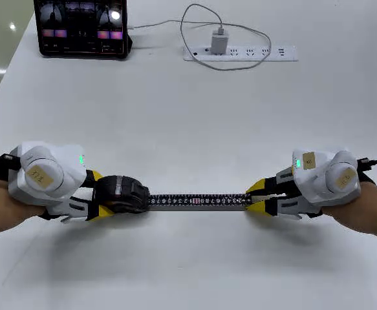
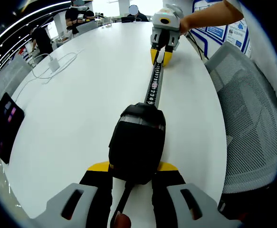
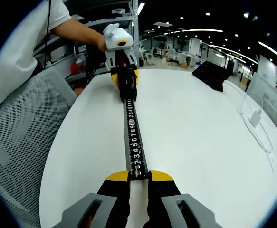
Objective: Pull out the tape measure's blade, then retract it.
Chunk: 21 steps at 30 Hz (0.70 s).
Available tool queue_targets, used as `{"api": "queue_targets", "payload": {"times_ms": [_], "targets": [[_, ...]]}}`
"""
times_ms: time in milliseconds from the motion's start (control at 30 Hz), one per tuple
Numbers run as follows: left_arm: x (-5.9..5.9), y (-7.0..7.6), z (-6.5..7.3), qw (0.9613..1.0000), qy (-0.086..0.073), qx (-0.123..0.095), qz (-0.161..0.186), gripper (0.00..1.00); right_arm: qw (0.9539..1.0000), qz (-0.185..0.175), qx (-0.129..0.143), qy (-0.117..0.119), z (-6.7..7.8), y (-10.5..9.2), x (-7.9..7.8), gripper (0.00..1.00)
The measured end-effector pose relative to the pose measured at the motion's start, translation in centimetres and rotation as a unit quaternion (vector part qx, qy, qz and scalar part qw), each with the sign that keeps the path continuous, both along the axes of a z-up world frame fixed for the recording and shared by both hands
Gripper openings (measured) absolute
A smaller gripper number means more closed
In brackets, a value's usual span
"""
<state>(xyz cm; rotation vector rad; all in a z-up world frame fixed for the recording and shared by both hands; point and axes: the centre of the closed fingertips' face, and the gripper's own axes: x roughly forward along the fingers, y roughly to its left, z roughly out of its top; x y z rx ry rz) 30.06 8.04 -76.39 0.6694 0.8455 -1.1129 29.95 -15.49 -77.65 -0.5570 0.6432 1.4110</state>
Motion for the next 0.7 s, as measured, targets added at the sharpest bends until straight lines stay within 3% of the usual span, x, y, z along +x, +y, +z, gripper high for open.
{"api": "queue_targets", "payload": {"times_ms": [700], "targets": [[0.0, 0.0, 0.0, 1.0000, 0.001, 0.001, -0.001, 0.26, 0.9999, -0.010, -0.013, 0.002, 0.6, -1.6, -0.4, 0.10]]}}
